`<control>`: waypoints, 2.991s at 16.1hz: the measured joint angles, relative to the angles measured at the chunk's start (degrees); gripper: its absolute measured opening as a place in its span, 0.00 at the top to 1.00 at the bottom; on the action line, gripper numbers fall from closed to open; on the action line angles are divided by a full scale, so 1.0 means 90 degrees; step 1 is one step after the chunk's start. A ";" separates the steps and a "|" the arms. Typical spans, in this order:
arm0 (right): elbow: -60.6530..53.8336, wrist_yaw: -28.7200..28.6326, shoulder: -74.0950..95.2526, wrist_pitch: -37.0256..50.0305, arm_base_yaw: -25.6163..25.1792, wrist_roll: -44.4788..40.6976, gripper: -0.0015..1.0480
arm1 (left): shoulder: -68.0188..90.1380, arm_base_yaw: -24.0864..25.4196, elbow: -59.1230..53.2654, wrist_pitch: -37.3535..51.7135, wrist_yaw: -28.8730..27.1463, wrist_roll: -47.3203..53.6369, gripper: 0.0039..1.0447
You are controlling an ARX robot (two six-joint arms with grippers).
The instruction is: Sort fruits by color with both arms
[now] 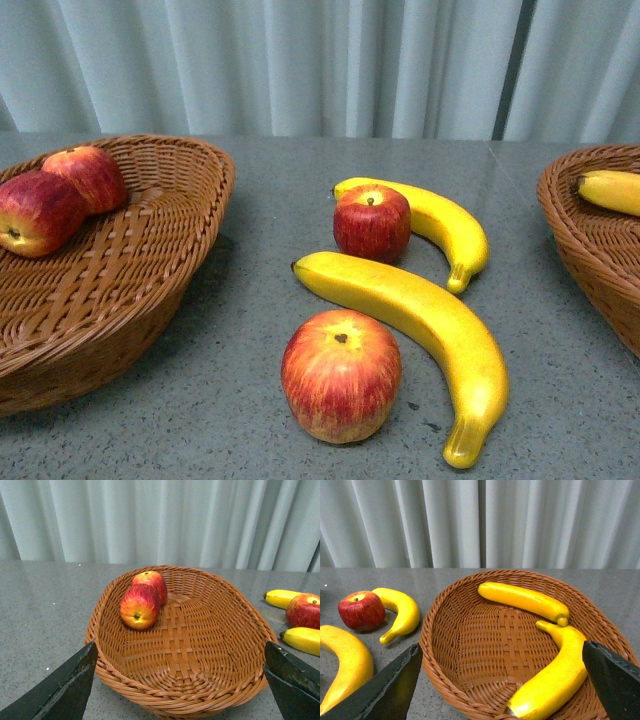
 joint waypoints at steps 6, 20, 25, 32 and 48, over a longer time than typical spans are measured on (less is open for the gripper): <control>0.0000 0.0015 0.0000 0.0010 0.0000 -0.0005 0.06 | 0.2023 -0.1707 0.1532 -0.1712 -0.2834 0.0029 0.06; 0.0000 0.0017 0.0000 0.0012 0.0000 -0.0005 0.06 | 0.9479 -0.3728 0.4357 0.1853 0.1224 0.1241 0.06; 0.0000 0.0017 0.0000 0.0012 0.0000 -0.0005 0.06 | 0.9957 -0.3565 0.4155 0.1865 0.1294 0.1290 0.06; 0.0000 0.0017 0.0000 0.0012 0.0000 -0.0005 0.06 | 1.0389 -0.3441 0.4022 0.2249 0.1668 0.1319 0.28; 0.0000 0.0017 0.0000 0.0012 0.0000 -0.0005 0.06 | 0.9228 -0.1360 0.4483 0.1224 -0.0952 -0.0240 0.34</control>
